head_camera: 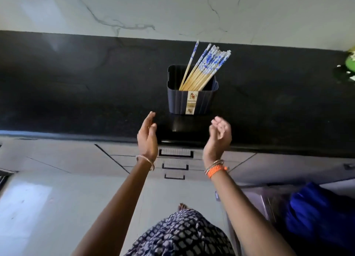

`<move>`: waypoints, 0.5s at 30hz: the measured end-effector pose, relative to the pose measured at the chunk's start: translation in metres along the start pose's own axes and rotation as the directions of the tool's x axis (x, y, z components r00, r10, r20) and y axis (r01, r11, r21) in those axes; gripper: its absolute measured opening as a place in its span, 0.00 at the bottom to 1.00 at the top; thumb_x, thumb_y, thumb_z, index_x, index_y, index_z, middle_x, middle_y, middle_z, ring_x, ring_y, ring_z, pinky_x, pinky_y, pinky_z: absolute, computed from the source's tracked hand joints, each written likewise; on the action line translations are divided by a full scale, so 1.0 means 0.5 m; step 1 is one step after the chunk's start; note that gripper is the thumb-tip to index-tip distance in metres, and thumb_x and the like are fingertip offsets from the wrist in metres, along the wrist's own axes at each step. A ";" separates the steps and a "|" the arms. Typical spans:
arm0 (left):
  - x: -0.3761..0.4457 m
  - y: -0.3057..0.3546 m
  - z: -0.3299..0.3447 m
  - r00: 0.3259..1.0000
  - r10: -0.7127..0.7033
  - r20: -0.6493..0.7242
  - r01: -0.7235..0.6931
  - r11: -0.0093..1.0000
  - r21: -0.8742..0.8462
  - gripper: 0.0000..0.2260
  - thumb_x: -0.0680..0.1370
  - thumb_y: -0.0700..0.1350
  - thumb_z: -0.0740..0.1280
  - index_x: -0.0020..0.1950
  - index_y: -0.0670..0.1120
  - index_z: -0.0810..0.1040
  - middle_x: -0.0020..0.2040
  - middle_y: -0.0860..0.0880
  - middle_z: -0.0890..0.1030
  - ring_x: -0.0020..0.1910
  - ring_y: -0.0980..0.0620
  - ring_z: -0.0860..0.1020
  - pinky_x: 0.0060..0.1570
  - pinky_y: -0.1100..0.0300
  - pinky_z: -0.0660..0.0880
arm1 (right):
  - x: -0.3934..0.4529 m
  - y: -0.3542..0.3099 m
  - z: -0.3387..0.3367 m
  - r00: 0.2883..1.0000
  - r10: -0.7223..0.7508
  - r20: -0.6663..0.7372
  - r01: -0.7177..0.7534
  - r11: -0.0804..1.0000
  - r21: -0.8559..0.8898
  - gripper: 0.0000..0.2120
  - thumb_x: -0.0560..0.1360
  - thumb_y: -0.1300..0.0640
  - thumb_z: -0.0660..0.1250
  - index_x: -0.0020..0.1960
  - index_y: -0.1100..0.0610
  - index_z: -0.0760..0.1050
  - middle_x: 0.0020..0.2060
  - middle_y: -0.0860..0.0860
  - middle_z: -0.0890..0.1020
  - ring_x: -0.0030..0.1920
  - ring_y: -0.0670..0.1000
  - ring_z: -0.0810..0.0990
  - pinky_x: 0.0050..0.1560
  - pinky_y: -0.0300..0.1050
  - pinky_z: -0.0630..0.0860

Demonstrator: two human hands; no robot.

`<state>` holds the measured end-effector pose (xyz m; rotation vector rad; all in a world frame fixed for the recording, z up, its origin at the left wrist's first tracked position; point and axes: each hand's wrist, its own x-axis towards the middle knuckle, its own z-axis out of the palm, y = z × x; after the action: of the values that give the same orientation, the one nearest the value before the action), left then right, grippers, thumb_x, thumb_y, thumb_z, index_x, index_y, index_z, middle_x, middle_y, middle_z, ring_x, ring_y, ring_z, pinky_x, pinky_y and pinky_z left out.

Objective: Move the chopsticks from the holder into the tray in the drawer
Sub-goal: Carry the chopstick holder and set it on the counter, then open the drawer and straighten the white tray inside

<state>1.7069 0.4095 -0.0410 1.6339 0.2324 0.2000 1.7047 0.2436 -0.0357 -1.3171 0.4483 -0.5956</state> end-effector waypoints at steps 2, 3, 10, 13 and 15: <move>-0.071 -0.027 -0.039 0.979 0.156 0.132 -0.178 0.968 0.175 0.20 0.76 0.47 0.57 0.67 0.49 0.69 0.70 0.53 0.69 0.69 0.60 0.67 0.68 0.68 0.65 | -0.100 0.023 -0.042 0.921 -0.241 0.307 0.320 0.917 -0.238 0.13 0.70 0.58 0.62 0.51 0.63 0.77 0.46 0.53 0.81 0.47 0.50 0.79 0.52 0.41 0.75; -0.107 -0.041 -0.060 0.957 0.202 0.209 -0.254 0.932 0.260 0.21 0.75 0.50 0.57 0.68 0.50 0.69 0.70 0.54 0.68 0.68 0.61 0.67 0.66 0.70 0.65 | -0.137 0.039 -0.061 0.812 -0.286 0.509 0.494 0.801 -0.338 0.15 0.71 0.54 0.61 0.49 0.63 0.78 0.45 0.55 0.81 0.47 0.51 0.79 0.52 0.44 0.75; -0.187 -0.088 -0.152 0.896 0.157 0.414 -0.370 0.781 0.503 0.21 0.73 0.50 0.57 0.66 0.51 0.71 0.61 0.47 0.79 0.58 0.48 0.78 0.56 0.58 0.74 | -0.119 0.147 0.001 0.595 0.367 0.715 0.657 0.290 -0.696 0.17 0.76 0.58 0.57 0.60 0.65 0.74 0.58 0.61 0.79 0.58 0.59 0.77 0.58 0.47 0.72; -0.155 -0.101 -0.169 0.871 0.205 0.447 -0.449 0.701 0.553 0.19 0.76 0.47 0.58 0.67 0.49 0.69 0.65 0.47 0.76 0.63 0.49 0.74 0.61 0.57 0.70 | -0.098 0.187 0.020 0.622 0.486 0.614 0.570 0.257 -0.781 0.12 0.79 0.59 0.55 0.43 0.59 0.75 0.48 0.60 0.81 0.47 0.57 0.78 0.48 0.45 0.74; -0.130 -0.109 -0.159 0.863 0.225 0.453 -0.476 0.665 0.575 0.18 0.78 0.45 0.57 0.68 0.46 0.69 0.67 0.45 0.74 0.67 0.48 0.71 0.66 0.54 0.69 | -0.093 0.216 0.017 0.662 0.475 0.580 0.510 0.282 -0.813 0.13 0.79 0.60 0.56 0.45 0.61 0.79 0.49 0.61 0.82 0.50 0.58 0.80 0.53 0.46 0.77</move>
<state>1.6212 0.4719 -0.0886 2.4119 -0.3511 0.1240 1.6901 0.2948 -0.1410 -2.6518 -0.0138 0.4762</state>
